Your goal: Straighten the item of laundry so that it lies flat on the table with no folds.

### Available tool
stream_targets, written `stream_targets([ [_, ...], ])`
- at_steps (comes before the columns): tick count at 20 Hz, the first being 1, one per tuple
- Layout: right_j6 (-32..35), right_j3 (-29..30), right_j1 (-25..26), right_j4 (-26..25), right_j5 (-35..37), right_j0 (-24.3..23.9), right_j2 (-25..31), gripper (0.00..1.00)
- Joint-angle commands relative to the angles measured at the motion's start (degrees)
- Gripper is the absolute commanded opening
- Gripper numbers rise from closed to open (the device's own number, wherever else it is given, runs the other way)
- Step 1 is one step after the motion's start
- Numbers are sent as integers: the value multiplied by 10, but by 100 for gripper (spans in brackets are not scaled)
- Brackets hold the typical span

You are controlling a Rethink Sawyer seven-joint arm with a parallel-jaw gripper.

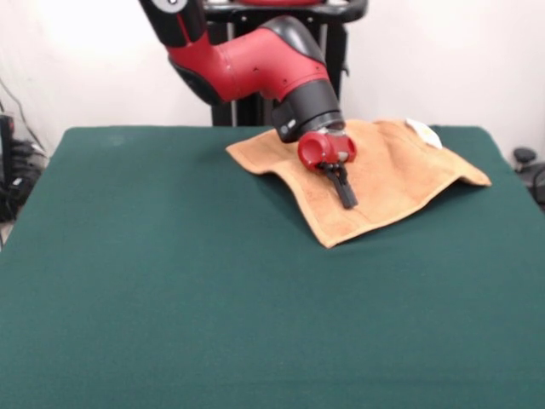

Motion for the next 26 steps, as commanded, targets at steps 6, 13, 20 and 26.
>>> stream_targets([
  [6, 152, -360, 91, 257, 272, 29, 92, 0],
  [13, 147, -351, 95, 332, 236, 48, 85, 0],
  [20, 127, -354, 102, 373, 216, 58, 80, 0],
  [26, 119, -353, 104, 392, 198, 61, 81, 0],
])
